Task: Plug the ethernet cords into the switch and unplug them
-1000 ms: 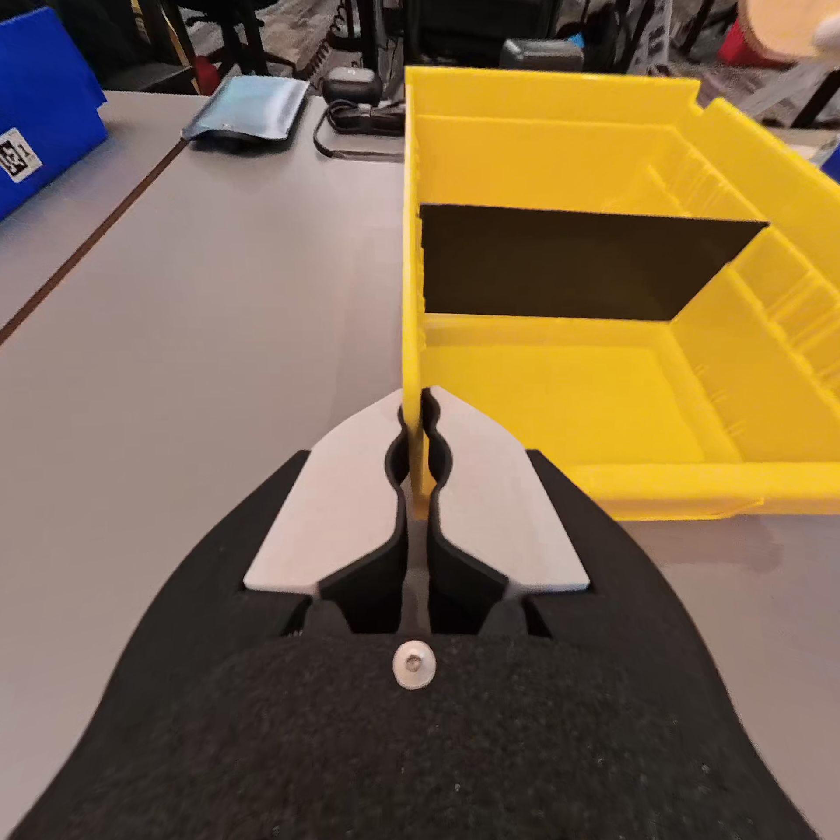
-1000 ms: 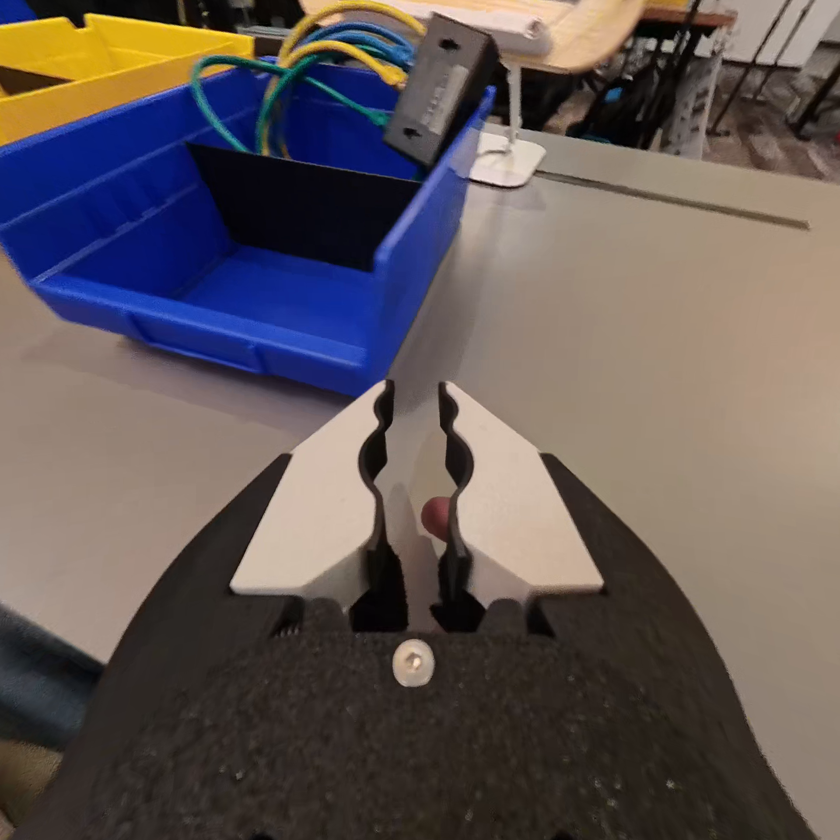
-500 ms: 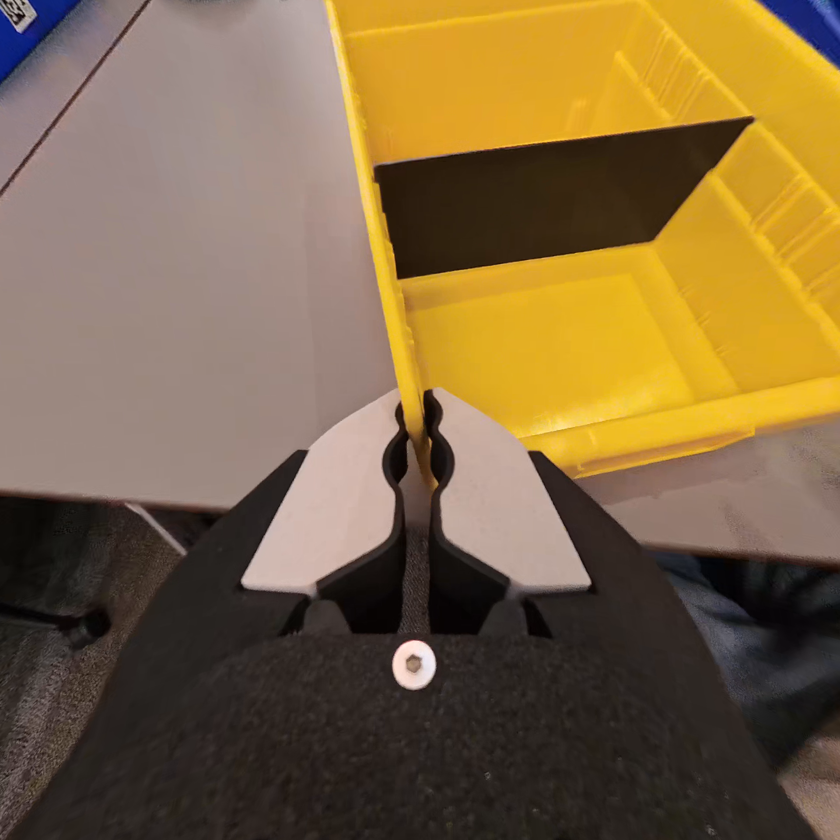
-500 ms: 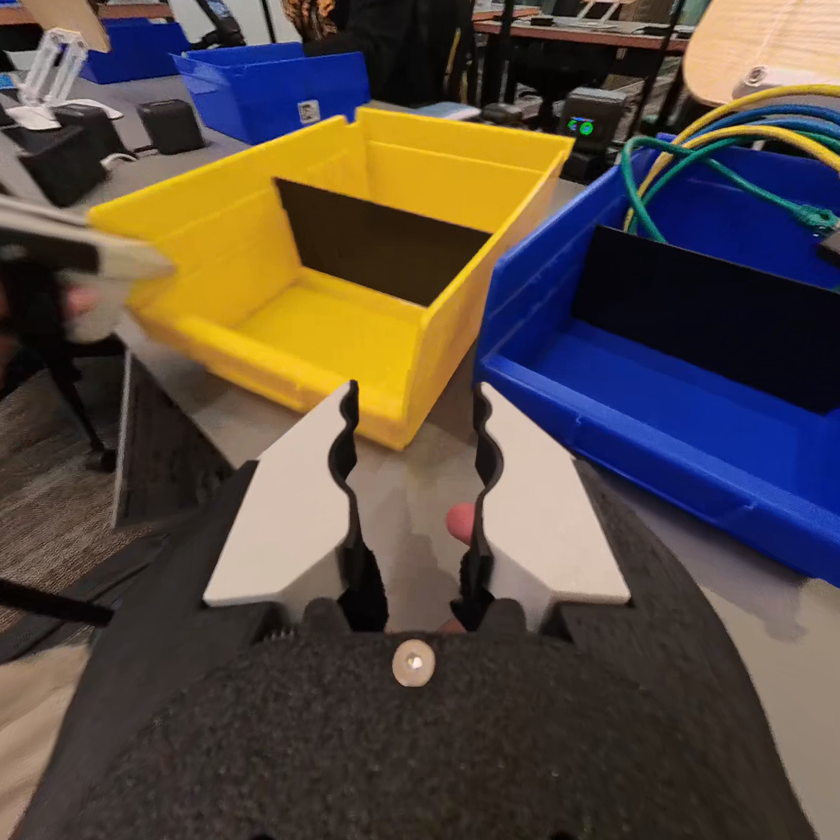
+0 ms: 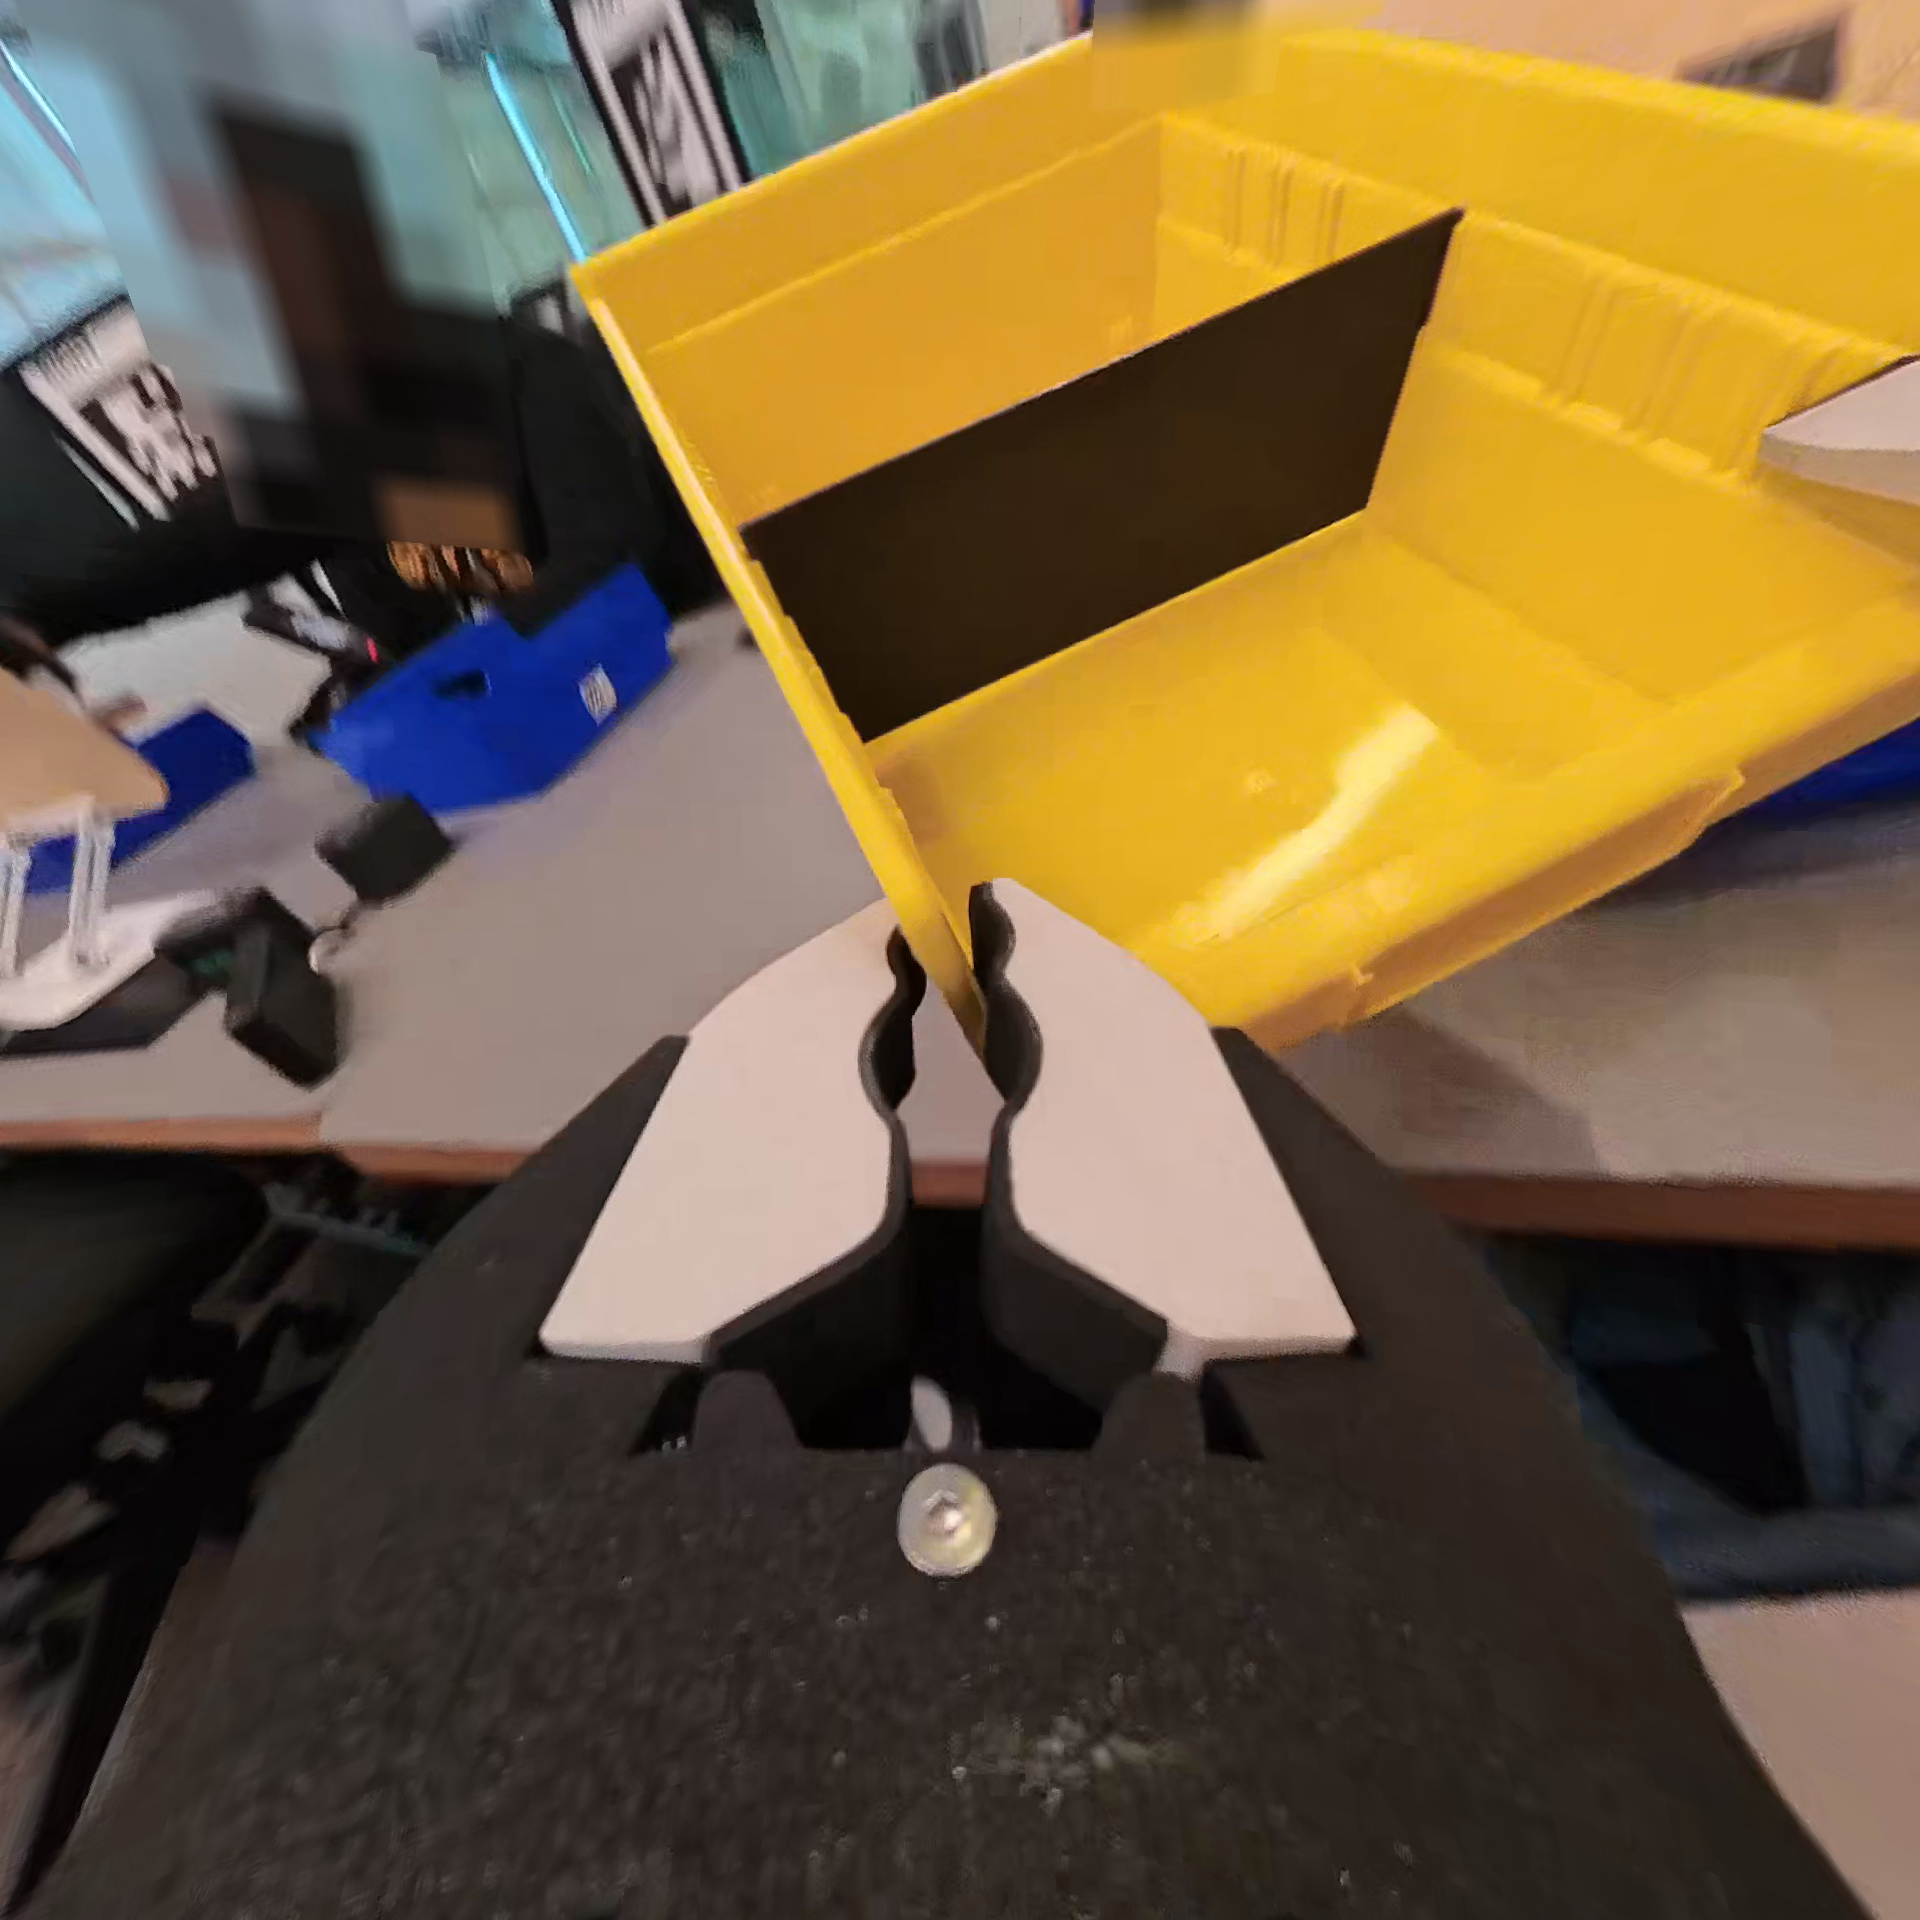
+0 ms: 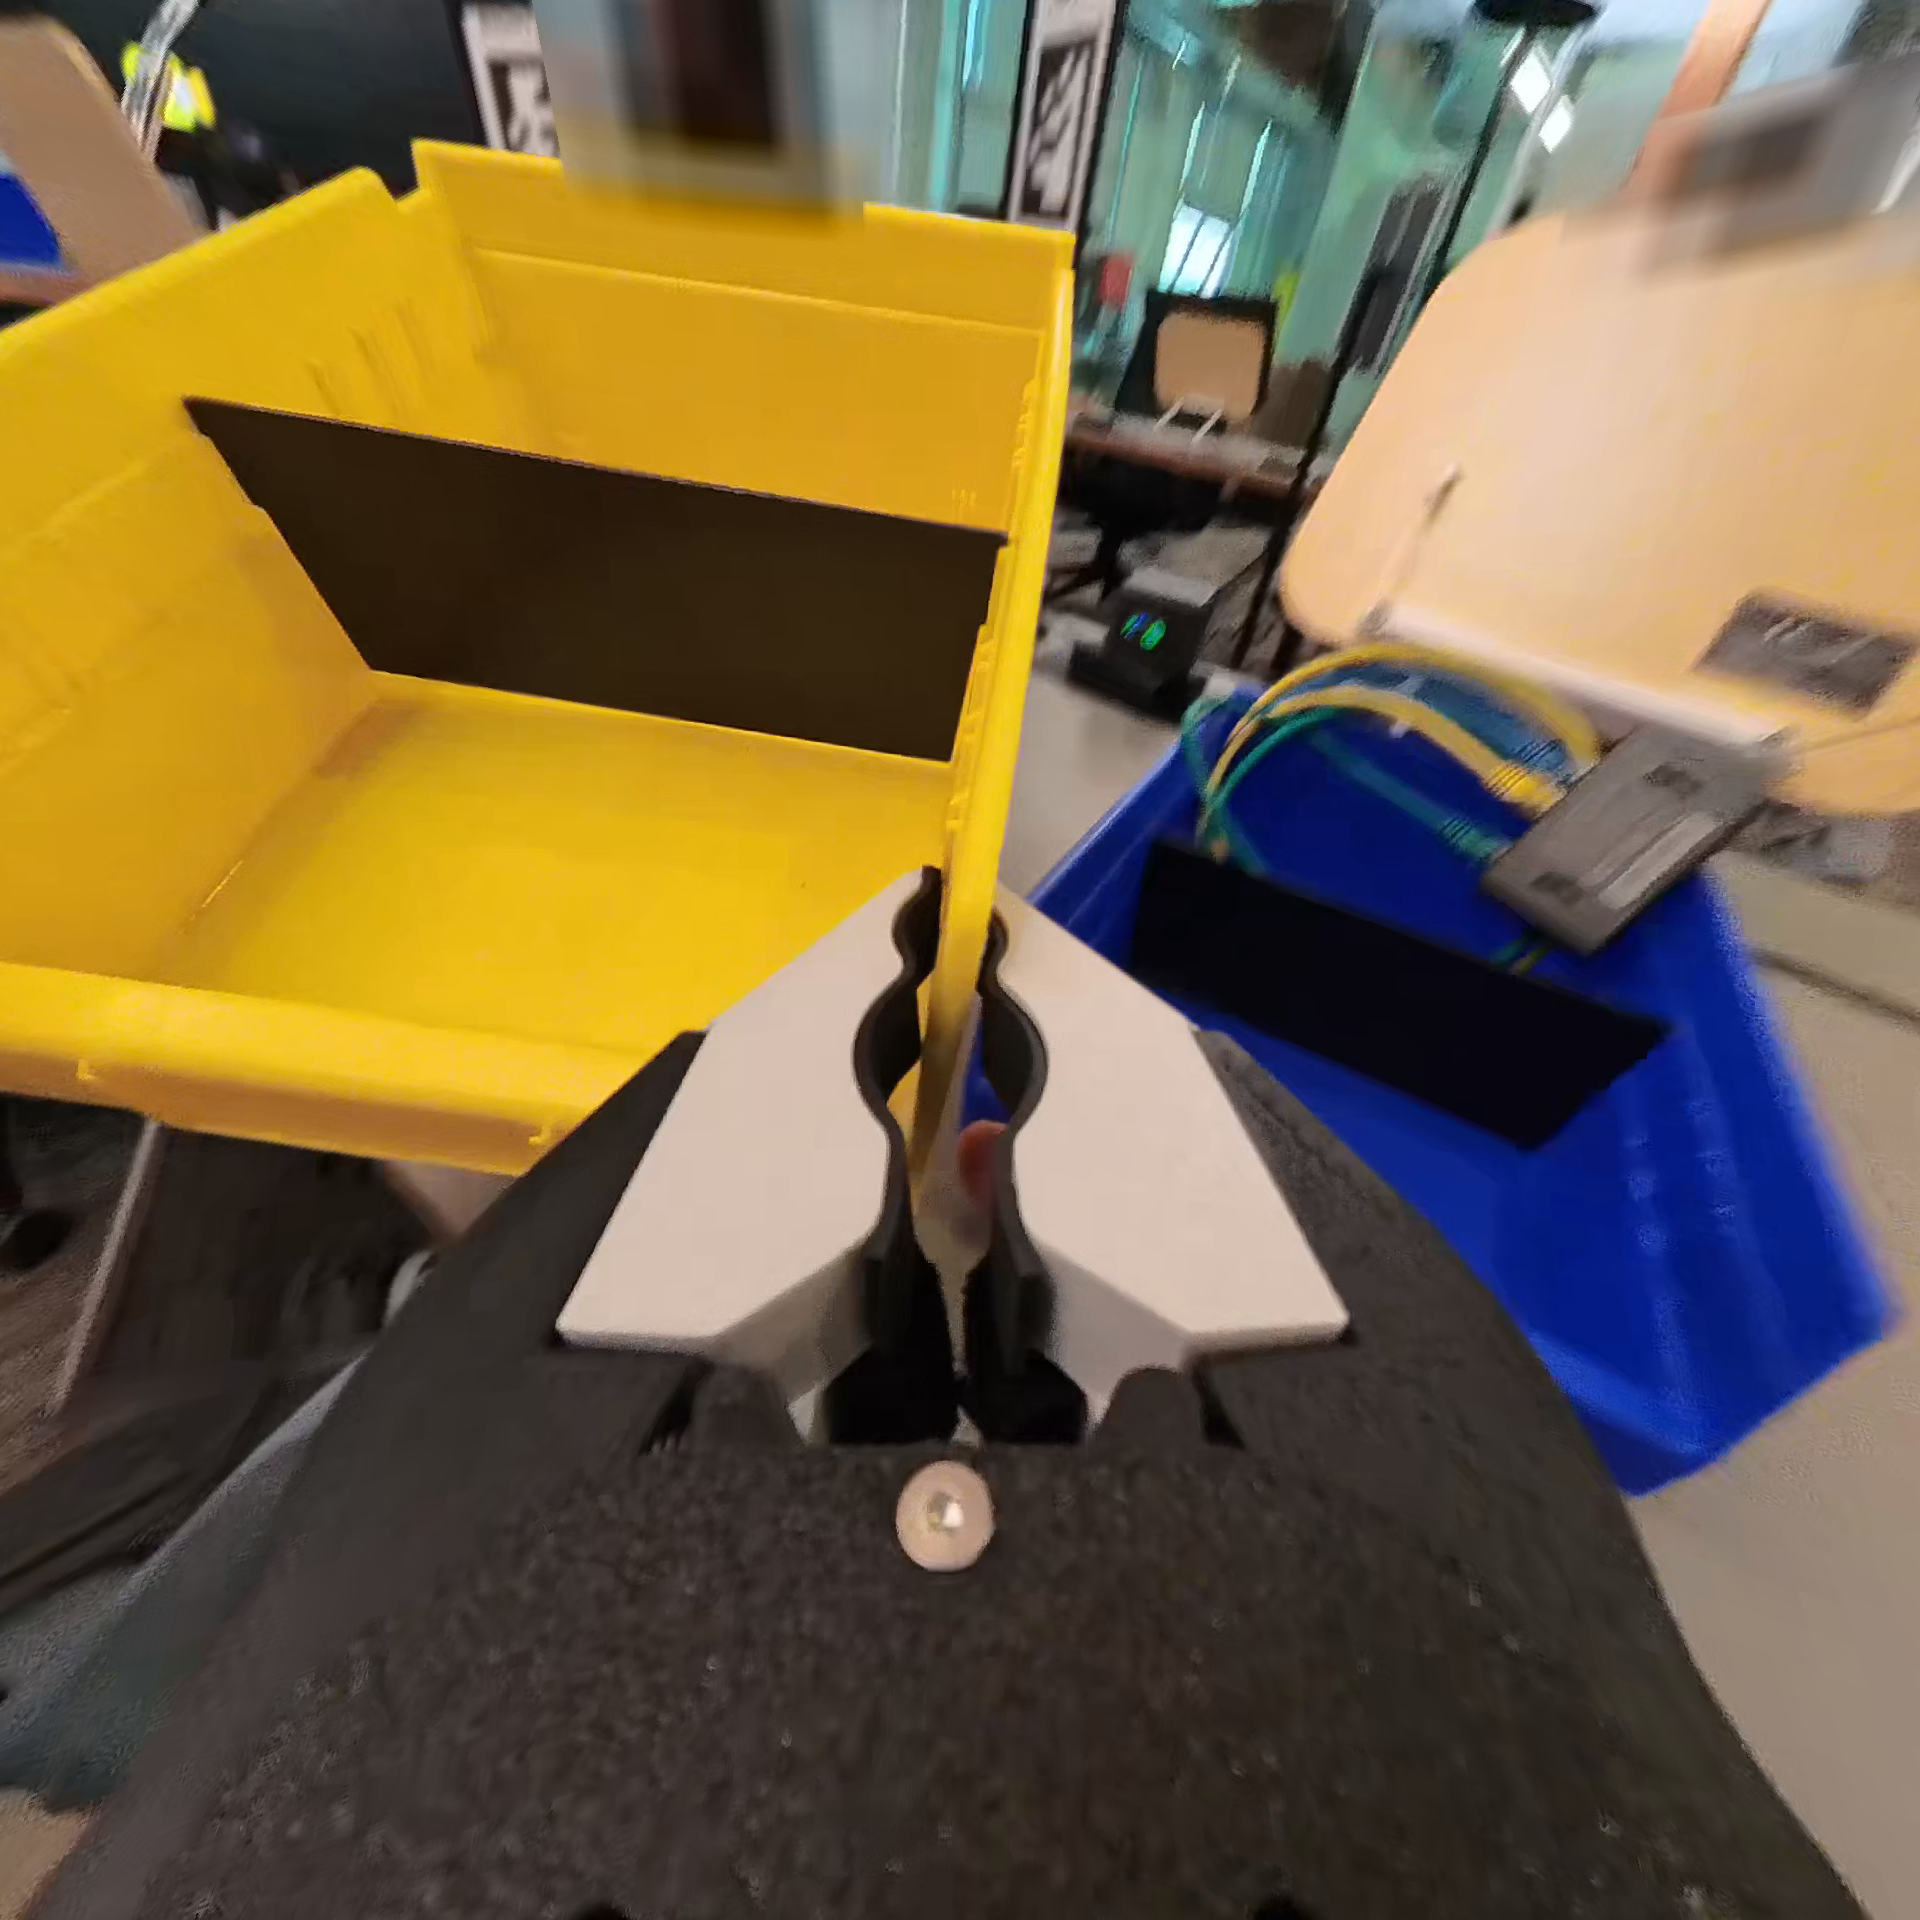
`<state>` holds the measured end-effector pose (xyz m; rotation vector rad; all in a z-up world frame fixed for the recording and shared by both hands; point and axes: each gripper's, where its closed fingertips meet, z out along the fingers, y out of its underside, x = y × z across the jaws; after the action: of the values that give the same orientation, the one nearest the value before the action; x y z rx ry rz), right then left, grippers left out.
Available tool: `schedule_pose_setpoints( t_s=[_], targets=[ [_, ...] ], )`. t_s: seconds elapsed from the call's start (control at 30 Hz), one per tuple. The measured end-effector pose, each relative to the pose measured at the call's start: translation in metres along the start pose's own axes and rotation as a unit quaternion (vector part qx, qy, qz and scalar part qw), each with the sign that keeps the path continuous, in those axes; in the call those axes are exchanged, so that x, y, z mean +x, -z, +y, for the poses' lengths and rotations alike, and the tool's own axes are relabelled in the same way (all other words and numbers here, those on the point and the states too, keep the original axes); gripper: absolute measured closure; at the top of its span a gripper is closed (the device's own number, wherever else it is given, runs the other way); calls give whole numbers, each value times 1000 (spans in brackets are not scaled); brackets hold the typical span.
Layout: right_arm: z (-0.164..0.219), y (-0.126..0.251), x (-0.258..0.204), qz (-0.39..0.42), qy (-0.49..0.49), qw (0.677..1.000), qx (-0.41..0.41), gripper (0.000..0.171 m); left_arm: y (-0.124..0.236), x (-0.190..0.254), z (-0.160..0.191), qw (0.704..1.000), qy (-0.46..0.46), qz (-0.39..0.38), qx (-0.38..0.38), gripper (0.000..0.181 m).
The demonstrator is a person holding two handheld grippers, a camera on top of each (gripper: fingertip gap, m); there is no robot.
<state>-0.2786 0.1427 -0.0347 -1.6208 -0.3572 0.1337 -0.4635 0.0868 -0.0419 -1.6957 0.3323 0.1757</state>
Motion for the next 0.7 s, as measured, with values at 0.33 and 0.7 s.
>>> schedule_pose_setpoints(
  t_s=[0.33, 0.7],
  targets=[
    [-70, 83, 216, 221, -45, 970, 92, 168, -66, 160, -174, 975, -23, 151, 159, 173],
    [136, 195, 431, 335, -159, 922, -110, 168, -107, 466, -130, 952, -57, 294, 63, 175]
  ],
)
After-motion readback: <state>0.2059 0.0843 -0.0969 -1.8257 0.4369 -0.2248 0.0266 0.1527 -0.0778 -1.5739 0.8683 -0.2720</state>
